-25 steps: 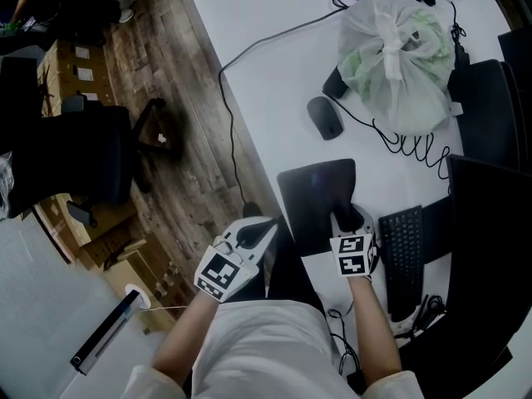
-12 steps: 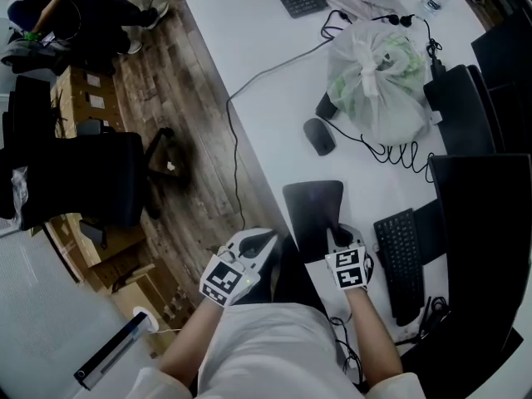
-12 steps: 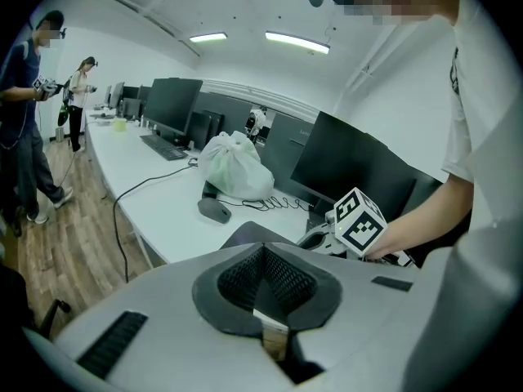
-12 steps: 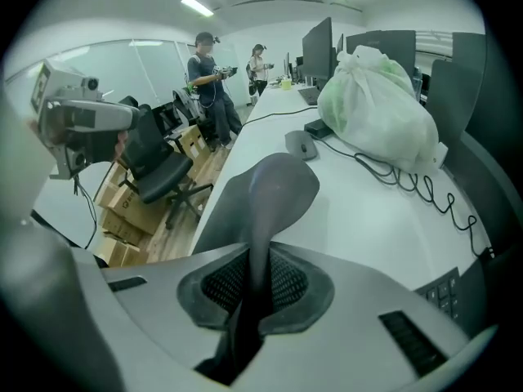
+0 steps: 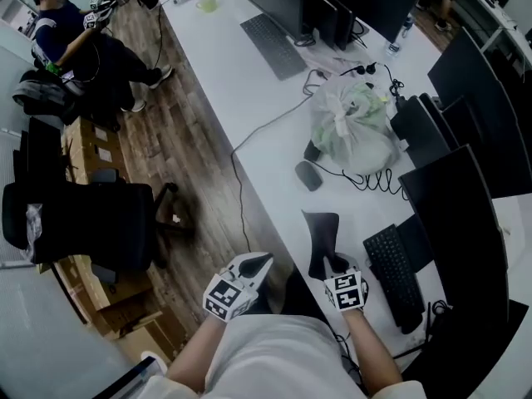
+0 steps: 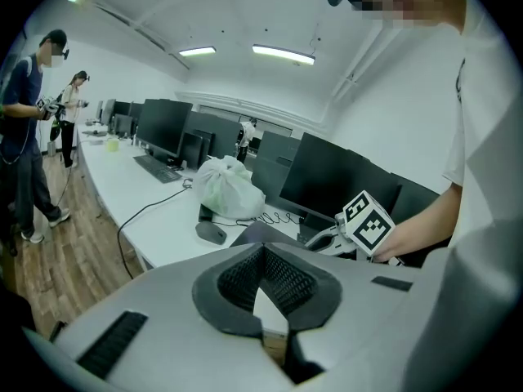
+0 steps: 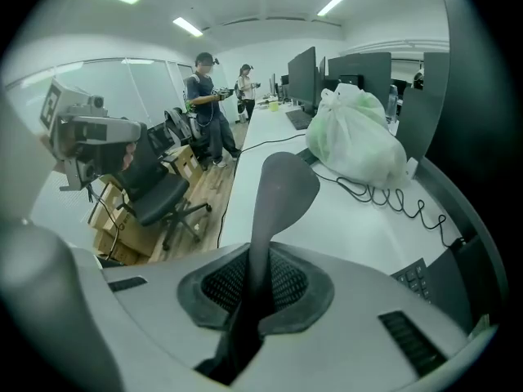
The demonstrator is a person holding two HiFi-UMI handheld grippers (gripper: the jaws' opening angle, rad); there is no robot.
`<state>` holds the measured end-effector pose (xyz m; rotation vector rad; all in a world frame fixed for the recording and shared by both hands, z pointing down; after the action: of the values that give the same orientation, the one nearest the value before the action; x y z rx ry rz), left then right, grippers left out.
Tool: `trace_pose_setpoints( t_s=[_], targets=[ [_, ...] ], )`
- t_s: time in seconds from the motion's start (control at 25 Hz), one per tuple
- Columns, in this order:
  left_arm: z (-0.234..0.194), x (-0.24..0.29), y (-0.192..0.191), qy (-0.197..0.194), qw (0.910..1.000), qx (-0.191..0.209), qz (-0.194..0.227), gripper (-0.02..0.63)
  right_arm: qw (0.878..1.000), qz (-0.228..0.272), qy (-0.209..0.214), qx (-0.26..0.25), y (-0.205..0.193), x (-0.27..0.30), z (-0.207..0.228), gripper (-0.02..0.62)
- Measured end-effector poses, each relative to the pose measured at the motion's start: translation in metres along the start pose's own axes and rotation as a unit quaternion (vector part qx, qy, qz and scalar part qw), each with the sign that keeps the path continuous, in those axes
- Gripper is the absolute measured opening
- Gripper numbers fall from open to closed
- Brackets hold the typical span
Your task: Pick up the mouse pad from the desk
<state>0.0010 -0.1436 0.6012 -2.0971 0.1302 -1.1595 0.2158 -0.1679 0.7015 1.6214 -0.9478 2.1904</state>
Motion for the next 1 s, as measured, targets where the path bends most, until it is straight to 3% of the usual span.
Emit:
trace_pose_setpoints(
  t_s=[0.48, 1.0],
  targets=[
    [-0.024, -0.051, 0.01, -0.083, 0.9944, 0.064, 0.006, 0.017, 0.988, 0.061, -0.084, 0.114, 0.009, -0.061, -0.036, 0.046],
    [-0.032, -0.101, -0.015, -0.149, 0.9757, 0.161, -0.001, 0.017, 0.945, 0.174, -0.168, 0.222, -0.011, -0.149, -0.117, 0.046]
  ],
)
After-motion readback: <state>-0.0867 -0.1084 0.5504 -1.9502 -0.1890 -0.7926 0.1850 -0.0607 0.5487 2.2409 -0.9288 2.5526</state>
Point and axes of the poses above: the fingertips, and each gripper's own axes: x forward along the fingers, z to its right, y out of its top, the point moved 6 cm from there along -x, backward along the fingers, and after that the axes turned 15 degrees about -z, right-handed, at the moved point
